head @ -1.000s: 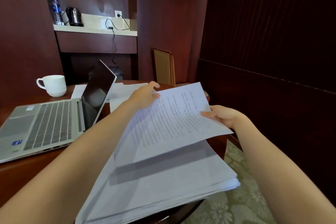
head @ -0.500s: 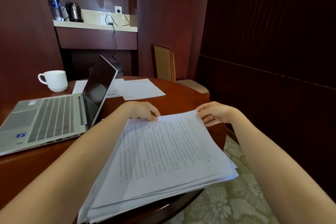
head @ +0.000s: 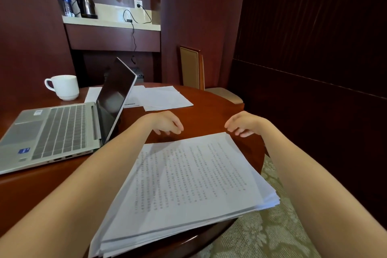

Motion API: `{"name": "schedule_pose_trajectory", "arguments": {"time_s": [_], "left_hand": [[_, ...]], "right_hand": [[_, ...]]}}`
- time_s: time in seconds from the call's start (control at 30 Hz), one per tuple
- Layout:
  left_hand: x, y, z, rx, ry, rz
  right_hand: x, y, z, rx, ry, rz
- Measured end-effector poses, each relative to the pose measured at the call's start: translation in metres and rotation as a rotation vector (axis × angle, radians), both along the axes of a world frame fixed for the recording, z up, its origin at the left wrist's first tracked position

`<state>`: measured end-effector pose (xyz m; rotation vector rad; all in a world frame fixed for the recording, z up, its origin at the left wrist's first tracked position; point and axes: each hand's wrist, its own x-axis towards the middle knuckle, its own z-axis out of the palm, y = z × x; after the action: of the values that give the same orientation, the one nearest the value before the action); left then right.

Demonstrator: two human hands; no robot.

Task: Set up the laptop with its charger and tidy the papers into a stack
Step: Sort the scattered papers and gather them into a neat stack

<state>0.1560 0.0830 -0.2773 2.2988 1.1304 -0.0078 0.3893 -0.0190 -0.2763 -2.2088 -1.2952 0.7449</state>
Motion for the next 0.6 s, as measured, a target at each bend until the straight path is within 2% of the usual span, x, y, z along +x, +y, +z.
{"name": "schedule_pose_trajectory", "arguments": {"time_s": [0.17, 0.27, 0.4, 0.6], "left_hand": [[0.004, 0.017, -0.001, 0.170, -0.083, 0.085], [0.005, 0.023, -0.001, 0.232, -0.066, 0.119], [0.005, 0.037, -0.013, 0.268, 0.073, 0.165], [0.010, 0.056, -0.031, 0.366, 0.395, 0.283]], "right_hand": [[-0.017, 0.022, 0.003, 0.089, -0.050, 0.059], [-0.031, 0.039, 0.000, 0.089, -0.082, 0.124], [-0.049, 0.062, -0.012, 0.016, -0.192, 0.249], [-0.073, 0.099, -0.028, -0.197, -0.417, 0.434]]}}
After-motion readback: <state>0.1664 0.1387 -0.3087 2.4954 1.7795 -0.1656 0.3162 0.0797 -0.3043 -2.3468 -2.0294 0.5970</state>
